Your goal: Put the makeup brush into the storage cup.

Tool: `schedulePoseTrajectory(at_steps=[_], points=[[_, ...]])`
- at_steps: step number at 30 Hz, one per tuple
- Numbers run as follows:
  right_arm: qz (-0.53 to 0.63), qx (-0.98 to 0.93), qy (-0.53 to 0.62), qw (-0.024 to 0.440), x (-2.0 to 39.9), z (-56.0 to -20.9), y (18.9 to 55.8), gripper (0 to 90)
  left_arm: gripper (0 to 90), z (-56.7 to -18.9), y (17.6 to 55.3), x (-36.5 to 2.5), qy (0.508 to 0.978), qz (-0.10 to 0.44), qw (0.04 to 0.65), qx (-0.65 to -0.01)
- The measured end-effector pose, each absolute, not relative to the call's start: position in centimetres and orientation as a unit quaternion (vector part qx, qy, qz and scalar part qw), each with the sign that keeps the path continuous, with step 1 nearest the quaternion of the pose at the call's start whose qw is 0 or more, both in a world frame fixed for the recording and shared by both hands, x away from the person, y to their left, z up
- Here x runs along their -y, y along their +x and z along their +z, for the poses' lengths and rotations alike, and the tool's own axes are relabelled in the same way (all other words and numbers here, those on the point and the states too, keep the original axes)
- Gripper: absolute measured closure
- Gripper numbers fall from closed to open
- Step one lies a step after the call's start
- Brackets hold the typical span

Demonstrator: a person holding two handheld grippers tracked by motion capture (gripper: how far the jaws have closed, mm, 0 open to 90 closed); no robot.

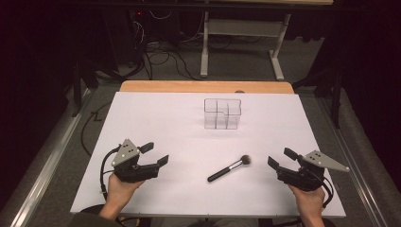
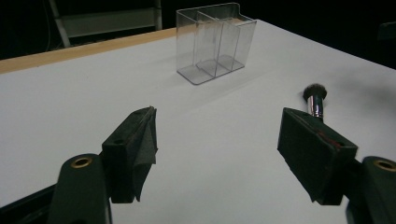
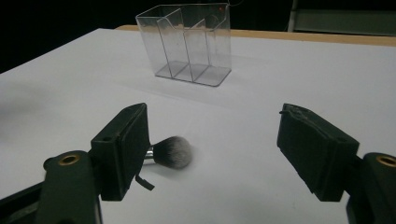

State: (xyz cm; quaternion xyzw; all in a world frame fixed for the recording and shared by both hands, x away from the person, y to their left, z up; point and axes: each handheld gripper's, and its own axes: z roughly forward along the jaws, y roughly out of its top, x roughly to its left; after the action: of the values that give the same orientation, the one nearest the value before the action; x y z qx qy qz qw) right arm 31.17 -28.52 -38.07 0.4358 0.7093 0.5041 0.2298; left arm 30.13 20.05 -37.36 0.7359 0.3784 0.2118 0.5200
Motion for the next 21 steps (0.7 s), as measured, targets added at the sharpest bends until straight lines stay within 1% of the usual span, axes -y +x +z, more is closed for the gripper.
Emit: schedulePoseTrajectory(at_steps=[21], points=[[0.506,-0.709,0.435,0.228,28.6,-38.1,31.2,27.1,28.3,-35.9,31.1,-17.9,0.749,0.192,0.529,-0.349]])
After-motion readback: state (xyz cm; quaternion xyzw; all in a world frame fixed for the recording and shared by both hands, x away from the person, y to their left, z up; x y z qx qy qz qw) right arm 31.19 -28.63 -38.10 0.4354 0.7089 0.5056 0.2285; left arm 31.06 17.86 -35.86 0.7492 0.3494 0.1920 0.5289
